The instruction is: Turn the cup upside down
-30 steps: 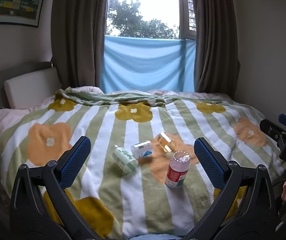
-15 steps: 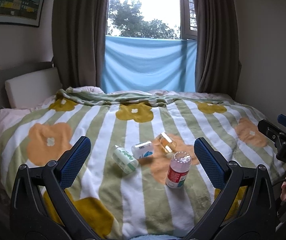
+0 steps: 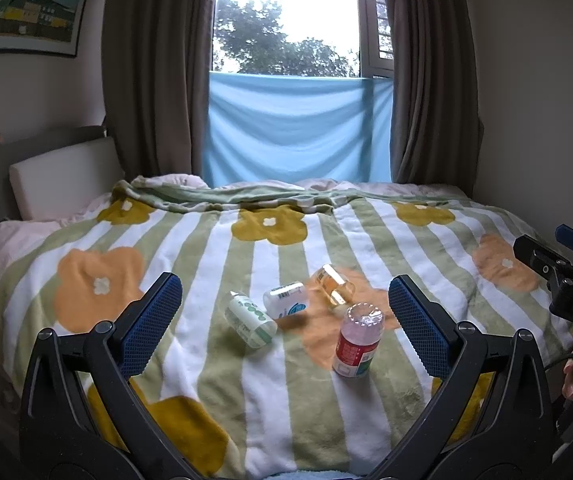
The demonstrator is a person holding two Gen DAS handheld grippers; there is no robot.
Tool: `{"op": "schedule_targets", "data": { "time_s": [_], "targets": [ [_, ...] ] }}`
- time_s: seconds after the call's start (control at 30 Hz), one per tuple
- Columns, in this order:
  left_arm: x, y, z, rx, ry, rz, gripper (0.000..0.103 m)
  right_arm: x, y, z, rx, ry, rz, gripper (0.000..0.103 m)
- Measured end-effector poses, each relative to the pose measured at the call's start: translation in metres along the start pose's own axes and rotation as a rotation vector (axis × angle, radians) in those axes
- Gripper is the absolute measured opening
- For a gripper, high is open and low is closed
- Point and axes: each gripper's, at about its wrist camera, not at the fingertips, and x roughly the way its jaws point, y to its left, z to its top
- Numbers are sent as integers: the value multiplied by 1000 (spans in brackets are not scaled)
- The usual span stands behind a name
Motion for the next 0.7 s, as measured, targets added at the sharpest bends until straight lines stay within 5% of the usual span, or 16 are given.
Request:
{"op": "schedule_targets", "data": {
  "time_s": [0.7],
  "targets": [
    [-1,-2,0,7,-13,-3,103,5,-7,3,1,-2,-5,103]
  ]
}}
